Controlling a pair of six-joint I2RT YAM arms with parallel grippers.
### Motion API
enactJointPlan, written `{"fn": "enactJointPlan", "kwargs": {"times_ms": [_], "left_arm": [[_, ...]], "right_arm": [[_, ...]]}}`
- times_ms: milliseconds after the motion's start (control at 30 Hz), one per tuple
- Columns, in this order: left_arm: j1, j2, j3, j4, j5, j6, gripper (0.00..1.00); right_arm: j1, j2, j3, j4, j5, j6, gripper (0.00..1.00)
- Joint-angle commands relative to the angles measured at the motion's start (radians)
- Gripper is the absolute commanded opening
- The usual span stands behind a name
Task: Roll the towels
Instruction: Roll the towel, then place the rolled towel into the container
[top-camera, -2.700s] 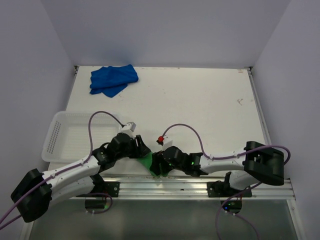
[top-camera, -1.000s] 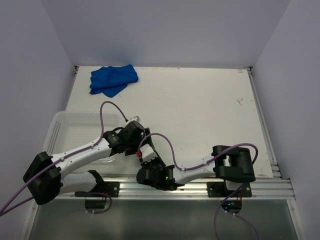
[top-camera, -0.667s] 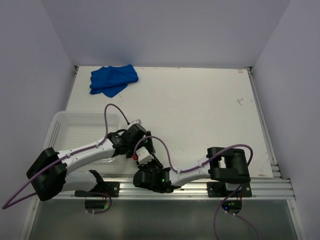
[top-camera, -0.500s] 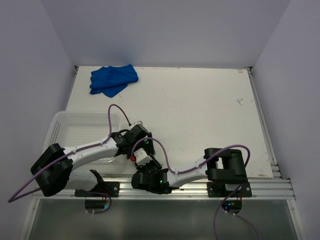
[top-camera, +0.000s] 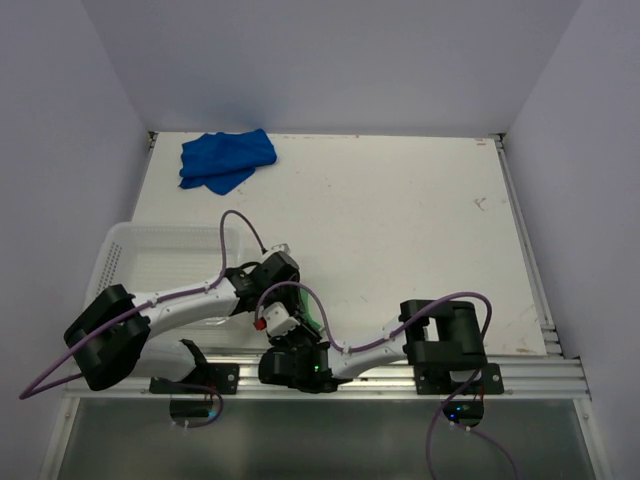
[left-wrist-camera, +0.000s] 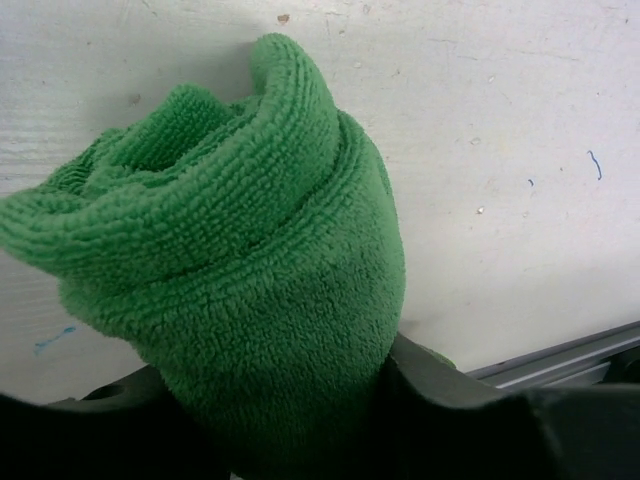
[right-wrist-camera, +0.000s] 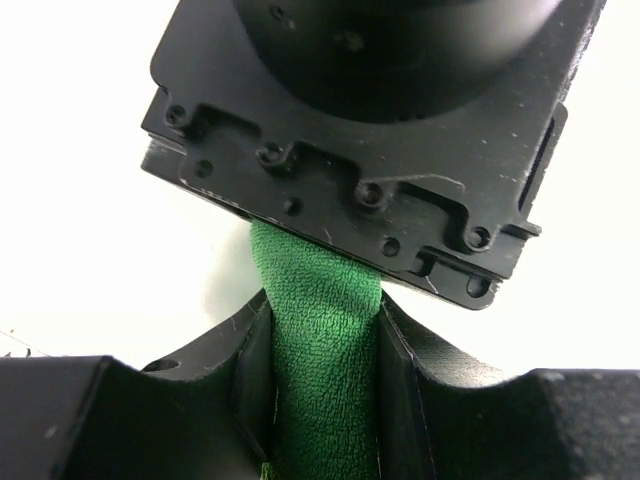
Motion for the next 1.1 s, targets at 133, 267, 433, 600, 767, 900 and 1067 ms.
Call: {"fn": "enactJointPlan", "kwargs": {"times_ms": [133,267,433,600,767,900,1067], "left_arm": [[-0.012,0.003,-0.011,0.039,0.004,0.023,0.30],[-0.014,0.004,0.000,0.025,-0.007,0.033,0.28],[-0.014,0.004,0.038,-0.012,-0.037,0.059,0.28],[-0.014,-0.002,0.100,-0.058,-0.068,0.092,0.28],[-0.012,-0.022,0.186,-0.124,-0.125,0.129,0.29],[-0.012,-0.023,0.255,-0.193,-0.177,0.155,0.30],[-0.012,-0.062,0.377,-0.320,-0.272,0.188,0.30]], "right_arm": [[0.004,-0.009,0.031,0.030,0.085,0.002,0.46],[0.004,-0.057,0.013,0.035,0.085,-0.007,0.57],[0.014,-0.169,-0.064,0.077,0.082,-0.016,0.66],[0.061,-0.323,-0.162,0.075,0.113,-0.013,0.70],[0.089,-0.431,-0.205,-0.097,0.180,0.094,0.72],[0.113,-0.517,-0.260,-0.149,0.161,0.132,0.74],[0.136,-0.604,-0.282,-0.241,0.168,0.197,0.76]]}}
